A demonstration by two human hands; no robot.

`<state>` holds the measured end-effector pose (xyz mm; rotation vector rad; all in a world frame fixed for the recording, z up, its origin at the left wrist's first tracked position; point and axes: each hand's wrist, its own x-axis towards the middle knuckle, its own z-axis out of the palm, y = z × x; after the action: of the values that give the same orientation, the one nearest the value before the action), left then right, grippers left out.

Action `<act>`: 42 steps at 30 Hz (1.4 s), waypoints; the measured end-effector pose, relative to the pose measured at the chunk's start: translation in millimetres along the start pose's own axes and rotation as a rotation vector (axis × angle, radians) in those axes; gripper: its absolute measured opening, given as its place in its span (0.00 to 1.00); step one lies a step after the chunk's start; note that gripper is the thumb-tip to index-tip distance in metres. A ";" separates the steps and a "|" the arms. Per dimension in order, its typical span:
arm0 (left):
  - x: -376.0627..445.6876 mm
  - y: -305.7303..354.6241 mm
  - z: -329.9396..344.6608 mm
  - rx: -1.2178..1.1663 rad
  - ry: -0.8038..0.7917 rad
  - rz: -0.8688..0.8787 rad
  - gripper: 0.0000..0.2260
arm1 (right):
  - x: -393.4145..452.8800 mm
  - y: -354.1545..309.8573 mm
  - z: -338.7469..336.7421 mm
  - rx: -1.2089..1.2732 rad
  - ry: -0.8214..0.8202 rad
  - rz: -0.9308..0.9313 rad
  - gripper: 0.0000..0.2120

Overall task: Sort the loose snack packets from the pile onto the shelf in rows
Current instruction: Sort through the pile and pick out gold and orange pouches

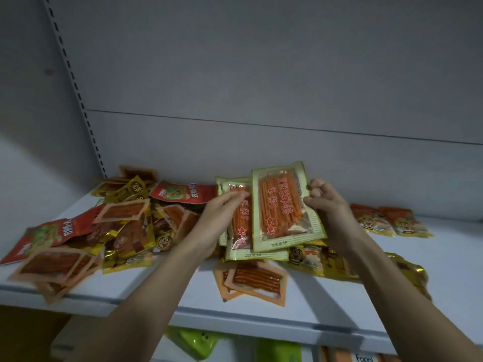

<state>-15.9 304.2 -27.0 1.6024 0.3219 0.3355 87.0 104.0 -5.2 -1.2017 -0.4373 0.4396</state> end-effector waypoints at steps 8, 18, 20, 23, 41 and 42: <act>-46.5 5.7 107.4 -0.077 -0.021 0.097 0.17 | -71.2 -19.9 -85.4 -0.203 0.151 0.114 0.12; -117.2 11.8 308.4 -0.206 -0.166 0.062 0.35 | -203.6 -78.1 -227.8 -0.408 0.164 0.155 0.13; -120.4 12.0 344.9 -0.191 -0.196 0.048 0.36 | -225.0 -89.6 -257.9 -0.438 0.226 0.150 0.12; -120.6 14.8 401.4 -0.197 -0.266 0.013 0.28 | -255.1 -108.2 -303.0 -0.460 0.307 0.136 0.11; -68.1 6.4 715.1 -0.201 -0.434 0.061 0.16 | -279.8 -176.4 -572.4 -0.549 0.687 0.127 0.09; -61.9 3.7 730.2 -0.190 -0.433 0.063 0.16 | -275.7 -178.7 -586.9 -0.554 0.700 0.144 0.11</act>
<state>222.5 -387.9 -63.3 1.4542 -0.0903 0.0583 191.3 -559.8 -35.9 -1.8304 0.1525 -0.0115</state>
